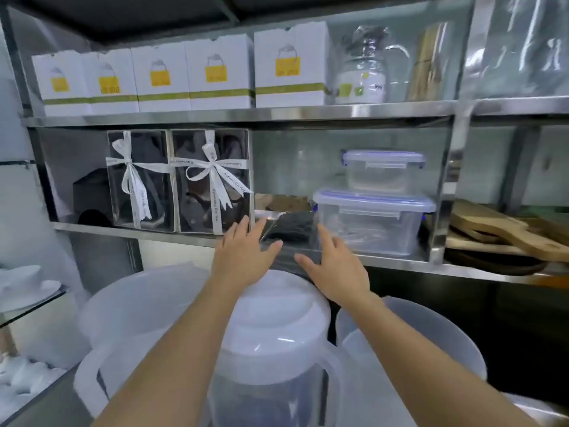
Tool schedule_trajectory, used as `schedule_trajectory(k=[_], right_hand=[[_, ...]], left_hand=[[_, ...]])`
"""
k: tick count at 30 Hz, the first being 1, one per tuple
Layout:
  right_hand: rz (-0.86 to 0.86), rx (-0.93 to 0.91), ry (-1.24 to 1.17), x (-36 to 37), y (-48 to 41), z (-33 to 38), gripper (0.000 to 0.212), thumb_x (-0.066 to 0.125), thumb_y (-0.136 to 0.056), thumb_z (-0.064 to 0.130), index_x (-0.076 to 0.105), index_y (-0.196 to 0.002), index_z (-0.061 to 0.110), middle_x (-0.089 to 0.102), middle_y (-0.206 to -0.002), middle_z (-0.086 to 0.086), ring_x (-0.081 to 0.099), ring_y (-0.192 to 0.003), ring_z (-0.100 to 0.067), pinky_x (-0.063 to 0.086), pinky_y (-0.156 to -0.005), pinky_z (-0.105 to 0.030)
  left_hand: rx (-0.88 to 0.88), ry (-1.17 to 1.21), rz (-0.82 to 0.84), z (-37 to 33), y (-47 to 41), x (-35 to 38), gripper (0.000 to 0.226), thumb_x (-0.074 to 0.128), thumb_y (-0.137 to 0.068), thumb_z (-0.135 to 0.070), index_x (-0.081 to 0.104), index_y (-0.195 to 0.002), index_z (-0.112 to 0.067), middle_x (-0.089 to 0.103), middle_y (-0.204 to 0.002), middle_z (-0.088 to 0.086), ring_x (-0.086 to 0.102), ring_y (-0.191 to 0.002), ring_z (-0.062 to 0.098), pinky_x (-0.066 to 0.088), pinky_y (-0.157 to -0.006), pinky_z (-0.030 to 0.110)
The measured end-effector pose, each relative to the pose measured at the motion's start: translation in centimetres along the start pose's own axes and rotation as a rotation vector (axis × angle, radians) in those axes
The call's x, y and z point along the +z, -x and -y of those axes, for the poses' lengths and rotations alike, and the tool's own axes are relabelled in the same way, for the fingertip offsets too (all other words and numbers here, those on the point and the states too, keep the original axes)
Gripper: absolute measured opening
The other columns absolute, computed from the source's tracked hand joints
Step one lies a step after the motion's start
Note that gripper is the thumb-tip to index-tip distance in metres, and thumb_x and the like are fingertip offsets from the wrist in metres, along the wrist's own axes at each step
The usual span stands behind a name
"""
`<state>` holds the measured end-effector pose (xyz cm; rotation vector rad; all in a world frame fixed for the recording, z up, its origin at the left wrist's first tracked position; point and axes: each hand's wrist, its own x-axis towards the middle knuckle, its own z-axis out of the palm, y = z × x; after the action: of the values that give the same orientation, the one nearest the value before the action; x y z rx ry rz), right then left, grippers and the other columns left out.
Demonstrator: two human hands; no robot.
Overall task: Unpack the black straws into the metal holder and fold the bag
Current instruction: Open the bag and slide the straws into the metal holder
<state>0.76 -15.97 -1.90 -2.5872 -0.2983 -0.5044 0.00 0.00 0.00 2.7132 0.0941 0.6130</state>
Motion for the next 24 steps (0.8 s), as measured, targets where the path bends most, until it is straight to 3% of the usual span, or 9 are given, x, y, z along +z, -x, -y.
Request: schedule_trajectory(k=[2,6,9,12,14,17,20,22,24], right_hand=[[0.095,0.117,-0.142,1.1,-1.0,-0.2,0.071,0.044,-0.090,0.052,0.007,-0.147,0.030,0.037,-0.147,-0.010,0.045,-0.127,-0.031,0.044,-0.094,-0.042],[0.242,0.308,-0.575,2.2,-2.0,-0.5,0.059,0.056,-0.090,0.030,0.031,-0.142,0.018,0.046,-0.141,-0.010,0.051,-0.120,-0.029,0.042,-0.100,-0.040],[0.223,0.367,-0.735,1.8,-1.9,-0.3,0.042,0.057,-0.089,0.011,0.048,-0.130,0.005,0.059,-0.121,-0.014,0.059,-0.100,-0.025,0.048,-0.084,-0.033],[0.154,0.411,-0.887,0.8,-1.6,-0.2,0.033,0.057,-0.087,0.001,0.055,-0.119,-0.001,0.060,-0.107,-0.016,0.060,-0.093,-0.025,0.051,-0.080,-0.032],[0.128,0.417,-0.912,0.1,-1.4,-0.1,0.029,0.055,-0.087,0.000,0.057,-0.116,-0.001,0.060,-0.108,-0.016,0.060,-0.089,-0.024,0.053,-0.079,-0.032],[0.103,0.393,-0.931,-1.1,-0.9,0.2,0.022,0.051,-0.090,0.001,0.058,-0.111,0.004,0.061,-0.111,-0.015,0.063,-0.091,-0.026,0.054,-0.079,-0.030],[0.053,0.358,-0.975,-2.8,-0.5,0.7,0.018,0.049,-0.091,0.001,0.059,-0.105,0.007,0.064,-0.105,-0.013,0.065,-0.085,-0.022,0.055,-0.083,-0.033],[0.024,0.329,-1.006,-4.2,-0.1,1.1,0.016,0.050,-0.091,0.002,0.060,-0.101,0.008,0.065,-0.098,-0.011,0.065,-0.083,-0.019,0.056,-0.077,-0.030],[-0.007,0.292,-1.036,-5.8,0.2,1.6,0.015,0.051,-0.091,0.002,0.062,-0.099,0.007,0.066,-0.091,-0.010,0.066,-0.080,-0.018,0.057,-0.070,-0.027]], left_hand=[[-0.084,0.103,0.108,0.8,-0.8,0.9,0.064,0.042,-0.089,-0.055,0.019,-0.146,-0.035,0.008,-0.159,0.004,0.010,-0.145,0.027,0.017,-0.115,0.045],[-0.185,0.426,0.252,1.9,-1.4,2.0,0.058,0.055,-0.087,-0.043,0.038,-0.139,-0.023,0.040,-0.147,0.004,0.039,-0.132,0.027,0.033,-0.109,0.038],[-0.188,0.439,0.219,1.6,-1.2,1.6,0.051,0.055,-0.089,-0.037,0.046,-0.133,-0.013,0.049,-0.136,0.006,0.048,-0.123,0.026,0.038,-0.100,0.033],[-0.169,0.509,0.182,1.3,-0.9,1.3,0.025,0.056,-0.088,-0.034,0.061,-0.103,-0.013,0.058,-0.102,0.005,0.056,-0.096,0.023,0.040,-0.084,0.031],[-0.178,0.662,0.132,1.3,-0.6,0.8,0.015,0.056,-0.088,-0.029,0.062,-0.086,-0.014,0.058,-0.083,0.006,0.056,-0.078,0.021,0.042,-0.077,0.031],[-0.213,0.802,0.071,0.9,-0.2,-0.3,0.022,0.045,-0.093,-0.020,0.063,-0.099,-0.008,0.067,-0.089,0.008,0.064,-0.075,0.020,0.048,-0.083,0.034],[-0.205,0.807,0.023,0.5,0.1,-1.0,0.031,0.032,-0.094,-0.007,0.057,-0.112,-0.006,0.065,-0.092,0.008,0.064,-0.075,0.018,0.048,-0.071,0.030],[-0.148,0.722,0.030,0.4,0.7,-1.2,0.036,0.033,-0.090,0.003,0.052,-0.119,-0.008,0.061,-0.100,0.009,0.061,-0.085,0.022,0.044,-0.066,0.027],[-0.041,0.626,0.052,0.3,1.4,-1.1,0.045,0.048,-0.086,0.007,0.048,-0.125,-0.017,0.057,-0.115,0.006,0.055,-0.101,0.023,0.042,-0.075,0.028]])
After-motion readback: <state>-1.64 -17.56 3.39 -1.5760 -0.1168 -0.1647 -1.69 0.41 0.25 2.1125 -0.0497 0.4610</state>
